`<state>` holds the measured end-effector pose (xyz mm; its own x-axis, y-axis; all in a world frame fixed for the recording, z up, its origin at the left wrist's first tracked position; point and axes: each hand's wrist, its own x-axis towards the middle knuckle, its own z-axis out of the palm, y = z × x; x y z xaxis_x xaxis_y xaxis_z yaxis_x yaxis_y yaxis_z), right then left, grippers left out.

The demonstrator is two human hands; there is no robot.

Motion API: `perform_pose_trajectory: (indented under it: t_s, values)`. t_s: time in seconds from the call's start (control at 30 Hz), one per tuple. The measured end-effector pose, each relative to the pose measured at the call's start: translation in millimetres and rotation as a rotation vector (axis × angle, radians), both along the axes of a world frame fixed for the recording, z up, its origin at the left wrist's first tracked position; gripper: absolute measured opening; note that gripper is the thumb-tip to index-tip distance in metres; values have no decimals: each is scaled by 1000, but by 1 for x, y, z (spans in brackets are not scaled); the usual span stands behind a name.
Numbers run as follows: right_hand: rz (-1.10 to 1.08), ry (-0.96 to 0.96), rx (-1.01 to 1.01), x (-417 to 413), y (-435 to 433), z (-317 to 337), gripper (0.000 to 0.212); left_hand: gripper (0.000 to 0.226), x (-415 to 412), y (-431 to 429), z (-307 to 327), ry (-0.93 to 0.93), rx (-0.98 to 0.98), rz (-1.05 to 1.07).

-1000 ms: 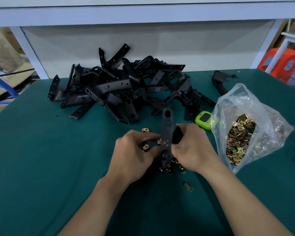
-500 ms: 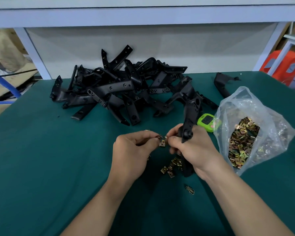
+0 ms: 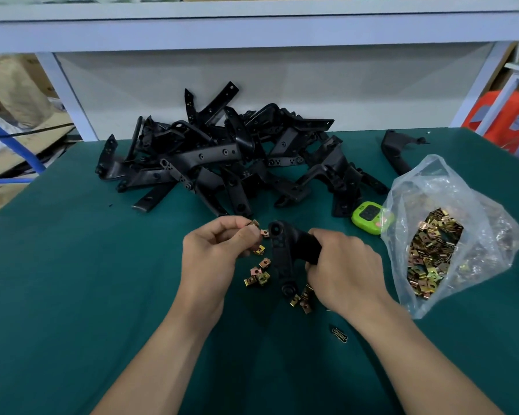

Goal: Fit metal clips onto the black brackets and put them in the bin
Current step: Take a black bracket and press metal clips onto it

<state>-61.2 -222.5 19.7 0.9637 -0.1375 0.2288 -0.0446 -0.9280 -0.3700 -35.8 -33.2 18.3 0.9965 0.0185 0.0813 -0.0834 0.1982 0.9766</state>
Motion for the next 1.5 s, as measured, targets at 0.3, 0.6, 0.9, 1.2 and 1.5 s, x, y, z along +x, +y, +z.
perform_pose_trajectory:
  t_s: [0.3, 0.6, 0.9, 1.2, 1.5]
  values:
    - [-15, -4, 4, 4, -4, -4, 11, 35, -2, -8, -3, -35, 244, -50]
    - [41, 6, 3, 3, -5, -2, 16, 38, -3, -1, 0, -124, 384, -272]
    - [91, 43, -23, 4, -10, 0, 22, 40, -5, 0, -2, -194, 455, -249]
    - [89, 63, -41, -1, -9, 4, 14, 41, -4, 1, 1, -202, 520, -213]
    - [70, 81, -59, -6, 3, 5, 19, 53, -8, -4, -3, -234, 502, -143]
